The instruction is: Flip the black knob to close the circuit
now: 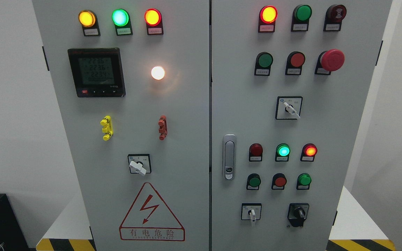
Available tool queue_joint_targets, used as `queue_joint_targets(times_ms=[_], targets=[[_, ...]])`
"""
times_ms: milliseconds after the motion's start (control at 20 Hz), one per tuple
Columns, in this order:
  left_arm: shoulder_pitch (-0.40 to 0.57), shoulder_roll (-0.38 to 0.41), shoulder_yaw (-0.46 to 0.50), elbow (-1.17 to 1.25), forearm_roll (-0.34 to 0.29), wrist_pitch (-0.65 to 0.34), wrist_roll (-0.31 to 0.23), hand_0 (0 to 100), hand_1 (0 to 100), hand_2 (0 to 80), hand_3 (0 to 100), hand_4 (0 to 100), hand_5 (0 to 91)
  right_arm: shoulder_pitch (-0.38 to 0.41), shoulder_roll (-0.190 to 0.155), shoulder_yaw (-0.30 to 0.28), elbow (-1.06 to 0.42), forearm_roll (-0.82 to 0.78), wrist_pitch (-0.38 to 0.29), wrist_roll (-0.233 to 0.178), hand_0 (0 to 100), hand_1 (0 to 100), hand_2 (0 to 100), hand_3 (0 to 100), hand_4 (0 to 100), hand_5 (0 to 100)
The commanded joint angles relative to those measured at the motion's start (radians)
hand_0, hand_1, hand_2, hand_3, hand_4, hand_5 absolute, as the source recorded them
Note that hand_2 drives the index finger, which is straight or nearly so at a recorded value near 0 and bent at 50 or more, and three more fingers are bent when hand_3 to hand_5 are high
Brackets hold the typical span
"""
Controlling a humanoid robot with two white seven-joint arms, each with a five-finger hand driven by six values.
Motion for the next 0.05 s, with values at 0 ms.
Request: queue_joint_targets(times_ms=[0], targets=[[0.021,0.000,0.000,0.000,0.000,0.000,0.000,12,56,0.0,0,0,0.0,0.011,0.021,-0.029,0.001,-0.023,0.001,0.003,0,4,0,0,0,0]])
